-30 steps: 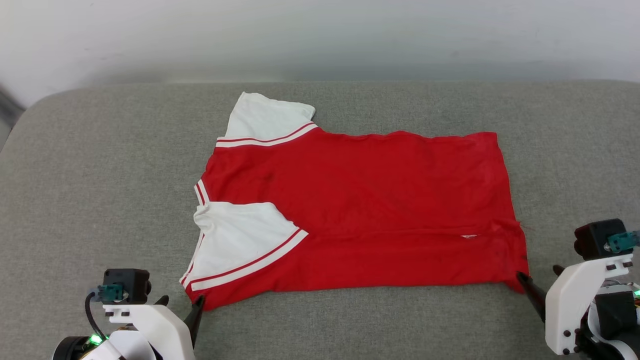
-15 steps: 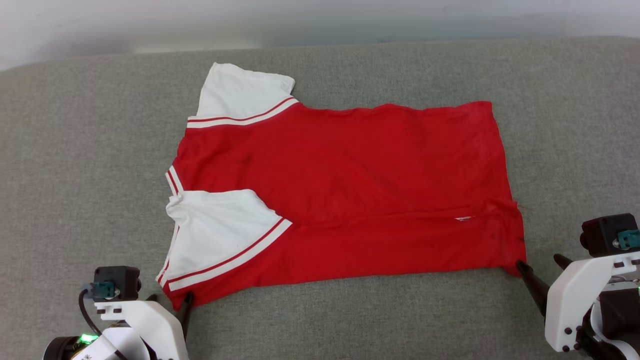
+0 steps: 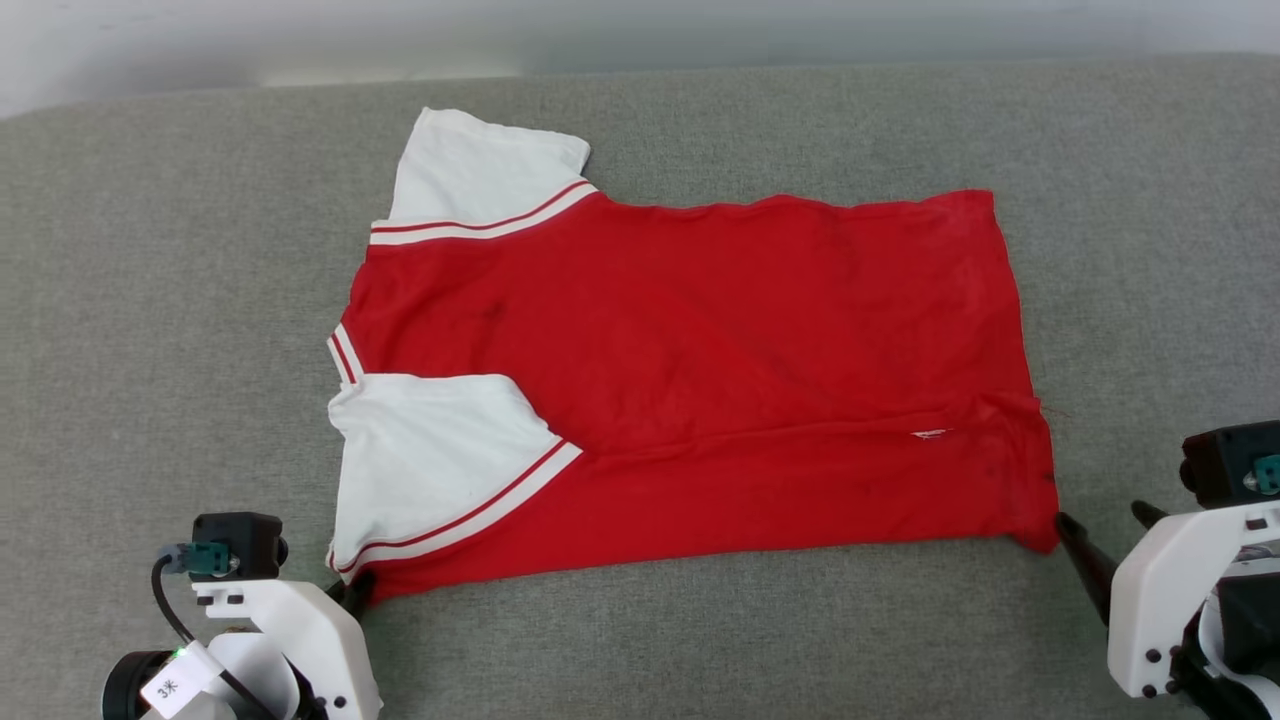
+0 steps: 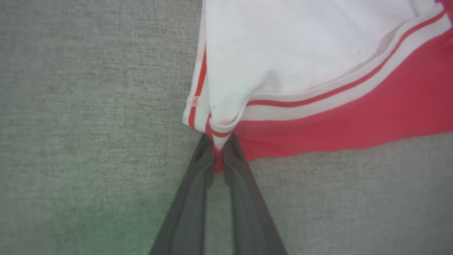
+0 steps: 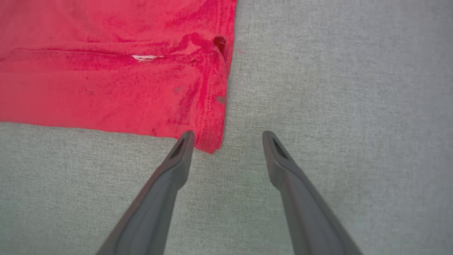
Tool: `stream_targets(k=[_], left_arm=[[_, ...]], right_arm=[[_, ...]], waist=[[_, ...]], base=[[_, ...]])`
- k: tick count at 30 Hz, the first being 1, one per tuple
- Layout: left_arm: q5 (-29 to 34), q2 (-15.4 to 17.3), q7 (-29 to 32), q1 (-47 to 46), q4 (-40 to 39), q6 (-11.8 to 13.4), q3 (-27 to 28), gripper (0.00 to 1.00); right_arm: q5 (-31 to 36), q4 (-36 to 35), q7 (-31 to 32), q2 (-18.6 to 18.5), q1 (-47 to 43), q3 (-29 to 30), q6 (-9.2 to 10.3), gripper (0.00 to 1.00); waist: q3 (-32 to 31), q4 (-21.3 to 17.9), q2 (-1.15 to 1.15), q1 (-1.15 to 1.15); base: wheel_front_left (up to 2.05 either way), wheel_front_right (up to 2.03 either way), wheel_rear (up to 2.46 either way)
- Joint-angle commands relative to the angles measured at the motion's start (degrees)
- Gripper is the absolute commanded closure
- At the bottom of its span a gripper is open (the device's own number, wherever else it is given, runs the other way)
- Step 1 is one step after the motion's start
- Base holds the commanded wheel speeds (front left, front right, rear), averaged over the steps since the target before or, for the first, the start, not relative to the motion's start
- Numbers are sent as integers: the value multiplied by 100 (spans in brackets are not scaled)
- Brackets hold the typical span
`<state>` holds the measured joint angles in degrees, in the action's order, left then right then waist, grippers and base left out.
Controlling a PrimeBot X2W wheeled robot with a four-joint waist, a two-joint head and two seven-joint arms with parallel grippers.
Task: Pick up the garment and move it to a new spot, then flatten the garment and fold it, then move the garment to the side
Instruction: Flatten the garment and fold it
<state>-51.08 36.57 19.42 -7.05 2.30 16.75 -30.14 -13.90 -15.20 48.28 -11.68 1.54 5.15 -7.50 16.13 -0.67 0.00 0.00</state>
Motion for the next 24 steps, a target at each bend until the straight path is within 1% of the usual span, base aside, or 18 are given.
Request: stream_targets(k=[1,4,7,10,16,20,22,24], left_arm=[[-74,-147,121,221,222,-89,-241,100],[-62,-142,-43,216,113,-186,-180,100],[29,-71,-254,134,-155,-199,-69,100],[109,30,-318,79,-521,-219,-36,100],[298,266,-227,2,-1299,-33,10,100],[381,319,-196,2,-1629,85,3,100],[396,310,-193,-14,-1764,78,-7,100],[313,232,-231,-39,-1868,28,-2,100]], right_arm=[[53,-35,22,-30,93,25,1,0],[140,-26,69,-71,84,66,2,0],[220,75,148,-105,90,23,2,0],[280,307,154,-83,138,50,2,0],[416,859,153,64,326,100,2,0],[507,1180,102,191,470,138,2,0],[613,1319,69,198,510,148,2,0],[634,1458,53,312,542,182,2,0]], waist=[[-60,42,0,0],[-156,116,0,0],[-224,207,0,0],[-270,314,0,0],[-210,498,0,0],[-115,585,0,0],[-63,625,0,0],[-5,666,0,0]], base=[[0,0,0],[0,0,0],[0,0,0],[0,0,0],[0,0,0],[0,0,0],[0,0,0],[0,0,0]])
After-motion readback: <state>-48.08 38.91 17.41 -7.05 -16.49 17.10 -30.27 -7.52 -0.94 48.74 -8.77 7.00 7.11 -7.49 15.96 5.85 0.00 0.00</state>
